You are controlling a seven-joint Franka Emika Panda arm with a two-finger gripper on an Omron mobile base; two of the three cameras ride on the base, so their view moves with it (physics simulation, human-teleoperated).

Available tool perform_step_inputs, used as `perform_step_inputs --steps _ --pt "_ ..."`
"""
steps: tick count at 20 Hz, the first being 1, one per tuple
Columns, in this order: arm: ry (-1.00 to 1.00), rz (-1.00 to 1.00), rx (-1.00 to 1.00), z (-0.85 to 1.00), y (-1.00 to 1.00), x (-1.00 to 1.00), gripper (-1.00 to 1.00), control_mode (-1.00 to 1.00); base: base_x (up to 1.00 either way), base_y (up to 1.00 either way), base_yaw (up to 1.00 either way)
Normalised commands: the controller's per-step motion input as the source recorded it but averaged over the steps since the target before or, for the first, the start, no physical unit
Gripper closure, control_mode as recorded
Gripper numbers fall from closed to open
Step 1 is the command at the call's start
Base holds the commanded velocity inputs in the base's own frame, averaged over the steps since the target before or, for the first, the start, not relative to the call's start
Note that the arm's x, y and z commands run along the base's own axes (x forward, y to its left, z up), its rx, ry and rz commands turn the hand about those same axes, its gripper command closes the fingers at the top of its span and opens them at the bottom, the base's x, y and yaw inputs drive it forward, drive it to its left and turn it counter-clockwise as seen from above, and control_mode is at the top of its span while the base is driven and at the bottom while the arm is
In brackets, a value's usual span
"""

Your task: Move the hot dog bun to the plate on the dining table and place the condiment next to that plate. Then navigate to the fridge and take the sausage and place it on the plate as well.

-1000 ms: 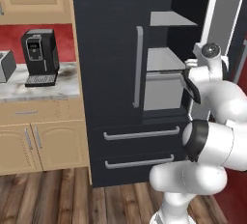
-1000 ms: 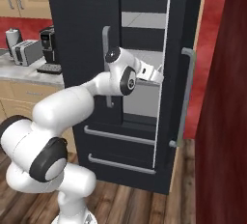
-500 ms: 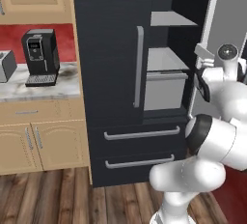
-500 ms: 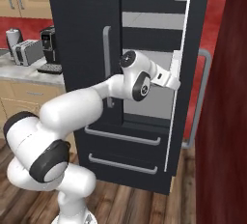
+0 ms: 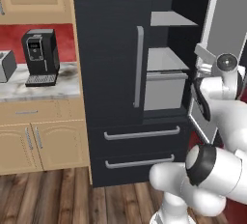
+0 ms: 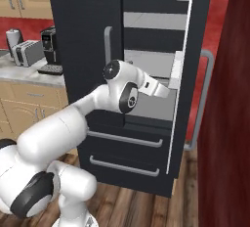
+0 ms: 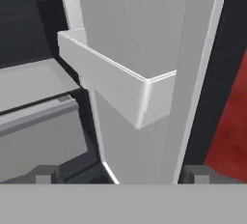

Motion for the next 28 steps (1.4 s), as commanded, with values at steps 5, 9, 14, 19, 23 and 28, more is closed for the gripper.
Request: perform_step_inputs --steps 5,9,14,19,23,28 --pt "0.08 0.05 0.0 0.02 0.99 -0.1 -1.0 -1.0 0.0 0.0 0.0" --pt "0.13 0.09 0.0 0.0 1.0 0.0 -1.0 -1.0 0.0 0.0 0.0" --pt "0.18 0.13 0.0 0.04 1.0 0.1 -1.0 -1.0 0.0 0.0 0.0" --pt "0.15 0.16 0.02 0.03 0.93 0.31 -1.0 -1.0 0.0 0.0 0.0" --pt "0.01 0.13 0.08 0.0 0.46 0.52 -1.0 -1.0 0.0 0.0 0.0" --pt "-0.05 0.01 0.08 0.0 0.06 0.58 -1.0 -1.0 0.0 0.0 0.0"
